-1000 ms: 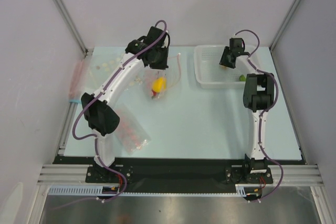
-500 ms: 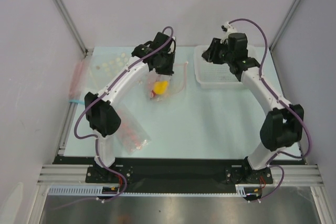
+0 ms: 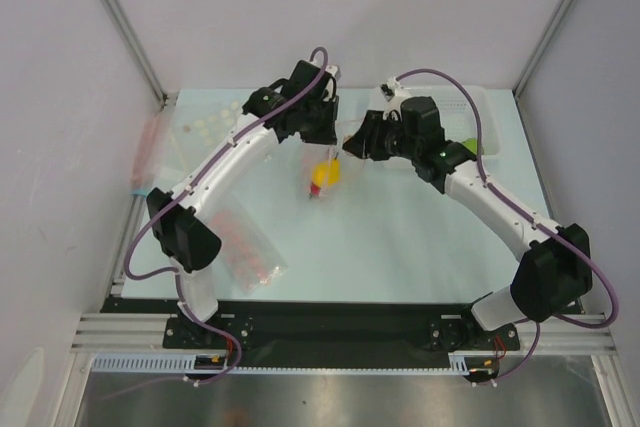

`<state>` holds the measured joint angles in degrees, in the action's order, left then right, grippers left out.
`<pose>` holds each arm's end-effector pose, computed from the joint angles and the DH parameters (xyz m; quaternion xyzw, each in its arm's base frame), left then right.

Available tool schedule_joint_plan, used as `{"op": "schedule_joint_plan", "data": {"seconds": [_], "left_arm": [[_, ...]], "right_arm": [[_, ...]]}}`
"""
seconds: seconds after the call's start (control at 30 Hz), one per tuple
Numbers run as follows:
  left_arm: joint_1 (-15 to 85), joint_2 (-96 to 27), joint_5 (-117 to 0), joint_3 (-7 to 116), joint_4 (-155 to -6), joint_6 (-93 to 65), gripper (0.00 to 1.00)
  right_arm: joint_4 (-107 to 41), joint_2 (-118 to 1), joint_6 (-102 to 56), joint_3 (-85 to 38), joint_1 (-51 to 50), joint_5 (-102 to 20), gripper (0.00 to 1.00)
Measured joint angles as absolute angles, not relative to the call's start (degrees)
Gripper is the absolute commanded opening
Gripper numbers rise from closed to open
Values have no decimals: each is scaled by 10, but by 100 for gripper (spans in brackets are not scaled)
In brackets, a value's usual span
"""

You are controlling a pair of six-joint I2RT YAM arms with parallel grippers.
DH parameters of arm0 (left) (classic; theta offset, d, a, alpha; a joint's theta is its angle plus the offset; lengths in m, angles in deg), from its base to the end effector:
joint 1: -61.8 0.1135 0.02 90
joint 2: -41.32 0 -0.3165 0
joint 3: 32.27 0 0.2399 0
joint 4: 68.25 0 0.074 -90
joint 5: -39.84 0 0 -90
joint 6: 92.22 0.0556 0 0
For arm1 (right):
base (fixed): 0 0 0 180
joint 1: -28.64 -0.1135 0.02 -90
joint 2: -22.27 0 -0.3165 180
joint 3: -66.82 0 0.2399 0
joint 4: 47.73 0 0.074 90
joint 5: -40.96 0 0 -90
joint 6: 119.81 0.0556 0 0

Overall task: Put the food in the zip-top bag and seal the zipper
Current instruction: Place the fake vegetable in the zipper food storage bag, then pick up the fake fruit from the bin.

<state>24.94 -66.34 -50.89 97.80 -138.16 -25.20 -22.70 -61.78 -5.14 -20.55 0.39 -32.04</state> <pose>0.3399 -0.2557 0.4110 0.1149 0.9249 -0.1859 0.3112 0.2961 0.1775 0.3951 -0.1085 0.8155 0.3569 0.4425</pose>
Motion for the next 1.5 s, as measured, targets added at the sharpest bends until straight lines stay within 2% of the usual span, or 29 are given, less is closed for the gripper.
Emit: {"op": "schedule_joint_plan", "data": {"seconds": [0.13,0.23,0.27,0.33,0.4,0.53,0.73,0.83,0.97,1.13,1.5], "left_arm": [[246,-639,-510,977,-1386,-259,0],[246,-624,-511,976,-1390,-264,0],[246,-621,-511,975,-1390,-264,0],[246,-615,-514,973,-1391,-266,0],[246,-610,-515,969,-1392,-268,0],[246,-602,-516,952,-1394,-268,0],[246,-600,-513,939,-1400,-268,0],[246,-599,-508,939,-1404,-266,0],[245,-599,-492,939,-1406,-265,0],[245,-598,-484,939,-1408,-261,0],[245,-595,-473,939,-1416,-255,0]], "right_arm": [[-224,-620,-43,-193,-5,-324,24],[-224,-622,-37,-190,-9,-332,42],[-223,-622,-35,-188,-9,-334,55],[-218,-622,-32,-185,-12,-339,74],[-208,-619,-31,-183,-13,-348,80],[-178,-597,-37,-183,-13,-369,81],[-126,-538,-51,-203,16,-390,74],[-99,-521,-59,-226,70,-403,74],[-62,-523,-65,-247,177,-421,82],[-21,-569,-82,-259,255,-469,91],[24,-735,-117,-305,350,-530,93]]}}
